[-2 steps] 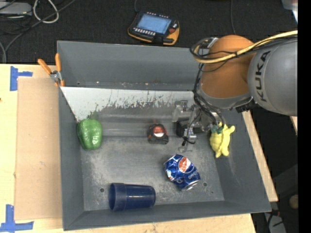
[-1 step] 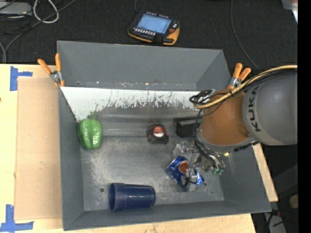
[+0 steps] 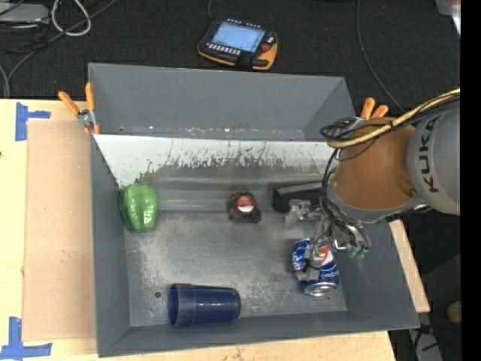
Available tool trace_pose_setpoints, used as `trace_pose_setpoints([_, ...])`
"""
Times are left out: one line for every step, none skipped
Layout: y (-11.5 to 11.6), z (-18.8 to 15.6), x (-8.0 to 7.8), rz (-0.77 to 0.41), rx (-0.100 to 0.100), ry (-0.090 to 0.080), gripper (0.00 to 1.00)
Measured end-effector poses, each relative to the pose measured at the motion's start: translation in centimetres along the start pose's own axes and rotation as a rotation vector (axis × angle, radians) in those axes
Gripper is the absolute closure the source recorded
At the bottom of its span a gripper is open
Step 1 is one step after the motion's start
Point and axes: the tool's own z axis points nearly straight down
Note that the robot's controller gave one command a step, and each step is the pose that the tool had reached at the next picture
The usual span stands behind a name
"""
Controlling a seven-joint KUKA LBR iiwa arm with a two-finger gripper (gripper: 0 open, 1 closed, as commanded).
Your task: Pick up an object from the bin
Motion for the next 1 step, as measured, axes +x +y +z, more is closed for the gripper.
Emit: trace_pose_setpoints([1.47,3.64,-0.55,-0.017,-0.004,0.025,0.00])
